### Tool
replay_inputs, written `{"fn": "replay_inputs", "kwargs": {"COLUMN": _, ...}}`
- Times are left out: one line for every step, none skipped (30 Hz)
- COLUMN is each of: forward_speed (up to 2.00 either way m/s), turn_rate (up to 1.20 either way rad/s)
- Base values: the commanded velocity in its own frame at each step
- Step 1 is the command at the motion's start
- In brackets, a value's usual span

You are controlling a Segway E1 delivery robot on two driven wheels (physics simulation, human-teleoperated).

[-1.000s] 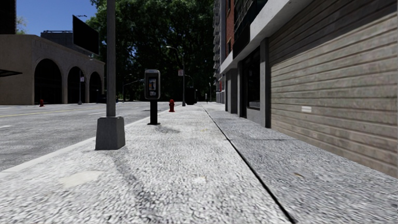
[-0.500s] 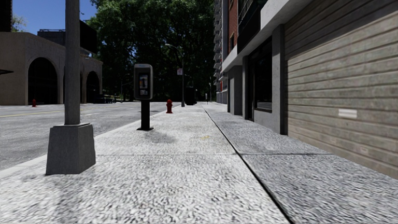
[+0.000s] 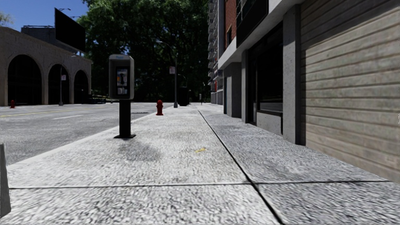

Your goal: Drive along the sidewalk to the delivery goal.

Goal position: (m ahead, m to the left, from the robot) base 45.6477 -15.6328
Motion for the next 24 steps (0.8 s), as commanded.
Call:
{"fn": "replay_inputs", "kwargs": {"forward_speed": 2.00, "turn_rate": 0.00}}
{"fn": "replay_inputs", "kwargs": {"forward_speed": 2.00, "turn_rate": 0.00}}
{"fn": "replay_inputs", "kwargs": {"forward_speed": 2.00, "turn_rate": 0.00}}
{"fn": "replay_inputs", "kwargs": {"forward_speed": 2.00, "turn_rate": 0.00}}
{"fn": "replay_inputs", "kwargs": {"forward_speed": 2.00, "turn_rate": 0.00}}
{"fn": "replay_inputs", "kwargs": {"forward_speed": 2.00, "turn_rate": 0.00}}
{"fn": "replay_inputs", "kwargs": {"forward_speed": 2.00, "turn_rate": 0.00}}
{"fn": "replay_inputs", "kwargs": {"forward_speed": 2.00, "turn_rate": 0.00}}
{"fn": "replay_inputs", "kwargs": {"forward_speed": 2.00, "turn_rate": 0.00}}
{"fn": "replay_inputs", "kwargs": {"forward_speed": 2.00, "turn_rate": 0.00}}
{"fn": "replay_inputs", "kwargs": {"forward_speed": 2.00, "turn_rate": 0.00}}
{"fn": "replay_inputs", "kwargs": {"forward_speed": 2.00, "turn_rate": 0.00}}
{"fn": "replay_inputs", "kwargs": {"forward_speed": 2.00, "turn_rate": 0.00}}
{"fn": "replay_inputs", "kwargs": {"forward_speed": 2.00, "turn_rate": 0.00}}
{"fn": "replay_inputs", "kwargs": {"forward_speed": 2.00, "turn_rate": 0.00}}
{"fn": "replay_inputs", "kwargs": {"forward_speed": 2.00, "turn_rate": 0.00}}
{"fn": "replay_inputs", "kwargs": {"forward_speed": 2.00, "turn_rate": 0.00}}
{"fn": "replay_inputs", "kwargs": {"forward_speed": 2.00, "turn_rate": 0.00}}
{"fn": "replay_inputs", "kwargs": {"forward_speed": 2.00, "turn_rate": 0.00}}
{"fn": "replay_inputs", "kwargs": {"forward_speed": 2.00, "turn_rate": 0.00}}
{"fn": "replay_inputs", "kwargs": {"forward_speed": 2.00, "turn_rate": 0.00}}
{"fn": "replay_inputs", "kwargs": {"forward_speed": 2.00, "turn_rate": 0.00}}
{"fn": "replay_inputs", "kwargs": {"forward_speed": 2.00, "turn_rate": 0.00}}
{"fn": "replay_inputs", "kwargs": {"forward_speed": 2.00, "turn_rate": 0.00}}
